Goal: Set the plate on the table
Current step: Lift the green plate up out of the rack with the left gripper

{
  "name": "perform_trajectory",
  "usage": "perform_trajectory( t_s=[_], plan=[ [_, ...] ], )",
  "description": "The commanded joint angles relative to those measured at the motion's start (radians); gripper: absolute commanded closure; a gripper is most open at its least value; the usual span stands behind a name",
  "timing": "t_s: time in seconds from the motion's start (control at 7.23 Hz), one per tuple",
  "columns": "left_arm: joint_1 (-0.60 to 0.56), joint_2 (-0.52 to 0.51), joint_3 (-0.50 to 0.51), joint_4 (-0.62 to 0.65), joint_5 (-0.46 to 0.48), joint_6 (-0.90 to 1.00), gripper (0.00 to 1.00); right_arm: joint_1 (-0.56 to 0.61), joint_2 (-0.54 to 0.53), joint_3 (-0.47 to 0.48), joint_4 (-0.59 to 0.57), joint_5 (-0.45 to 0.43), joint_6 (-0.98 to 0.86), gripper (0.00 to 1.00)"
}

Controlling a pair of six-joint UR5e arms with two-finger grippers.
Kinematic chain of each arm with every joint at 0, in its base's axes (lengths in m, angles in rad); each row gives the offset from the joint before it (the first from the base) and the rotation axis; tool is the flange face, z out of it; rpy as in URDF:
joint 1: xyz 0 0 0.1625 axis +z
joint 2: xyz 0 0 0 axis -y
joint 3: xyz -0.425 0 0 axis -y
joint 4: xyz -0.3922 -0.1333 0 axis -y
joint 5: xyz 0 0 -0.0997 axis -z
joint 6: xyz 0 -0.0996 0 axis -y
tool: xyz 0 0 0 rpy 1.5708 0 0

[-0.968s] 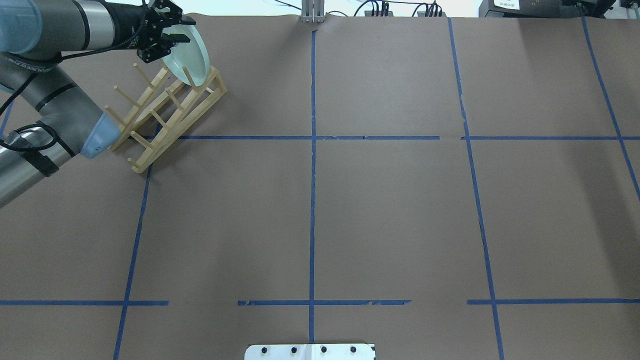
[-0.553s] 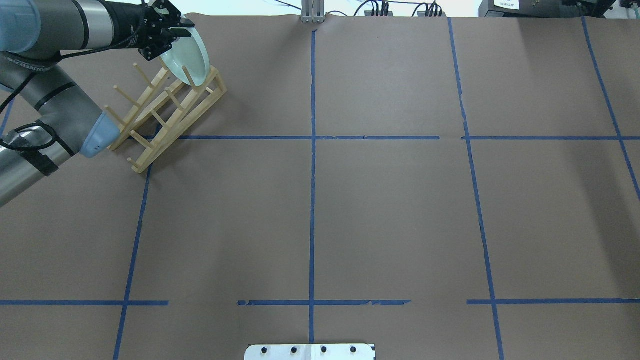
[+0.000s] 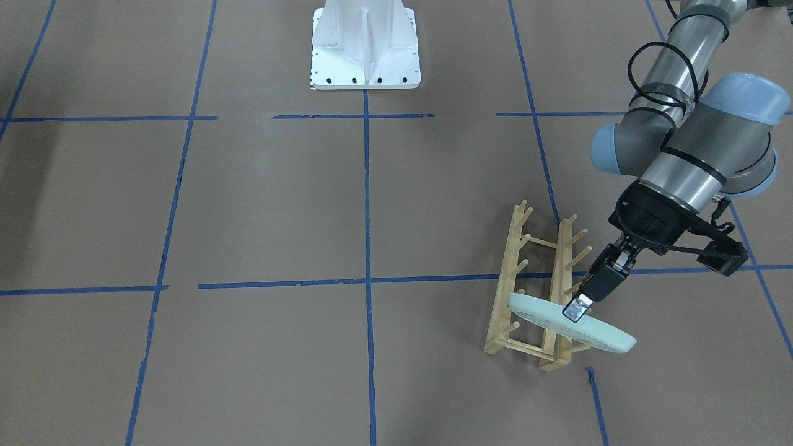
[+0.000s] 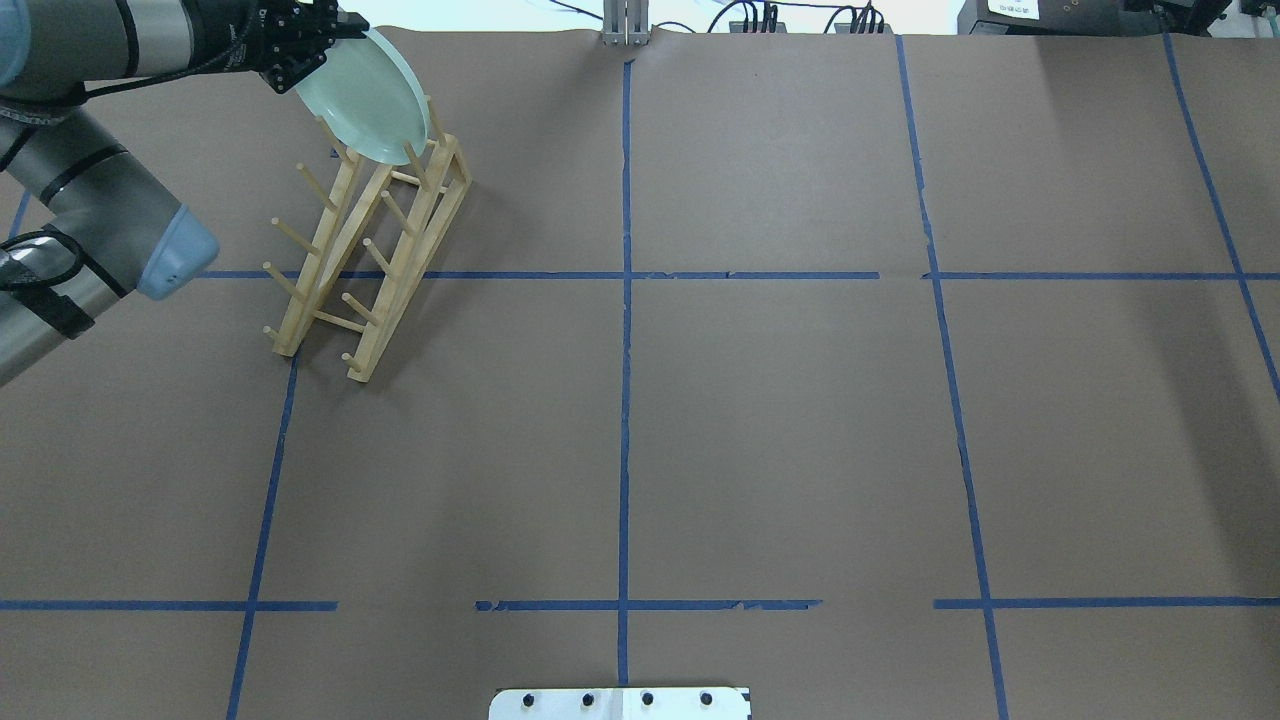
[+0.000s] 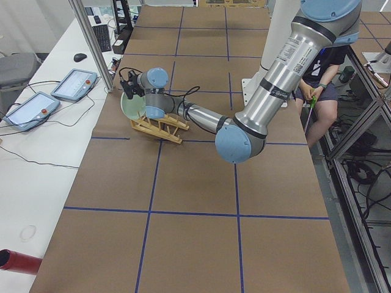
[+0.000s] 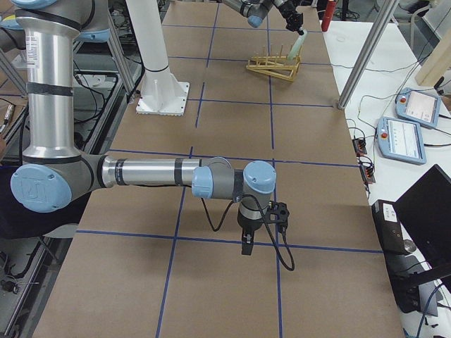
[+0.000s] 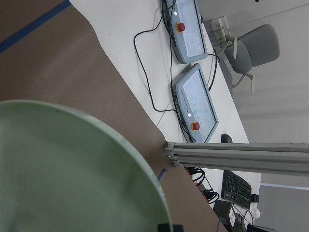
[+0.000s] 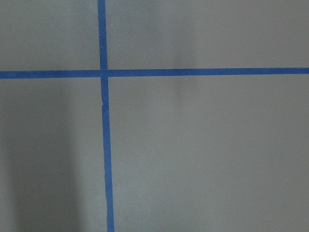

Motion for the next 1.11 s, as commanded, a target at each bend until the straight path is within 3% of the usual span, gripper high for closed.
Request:
perform_trajectory(
  t_s=[0.0,0.41,0.55,0.69,0.97],
  plan=[
    [-0.037,0.027,-0.049,-0.027,-0.004,-0.002,1.00,0.000,0.000,0.000,0.000,0.000,-0.001,0.00],
    [-0.148,0.013,-0.104,-0.029,-0.125,-0.042,1.00,0.001,0.000,0.000,0.000,0.000,-0.001,0.00],
    [-0.183,-0.007,-0.130,0.003,-0.208,-0.046,1.00,0.001,0.000,0.000,0.000,0.000,0.001,0.00],
    [-0.185,-0.015,-0.208,0.136,-0.291,-0.019,1.00,0.001,0.000,0.000,0.000,0.000,-0.001,0.00],
    [-0.182,-0.065,-0.386,0.532,-0.298,0.204,1.00,0.000,0.000,0.000,0.000,0.000,-0.001,0.00]
  ],
)
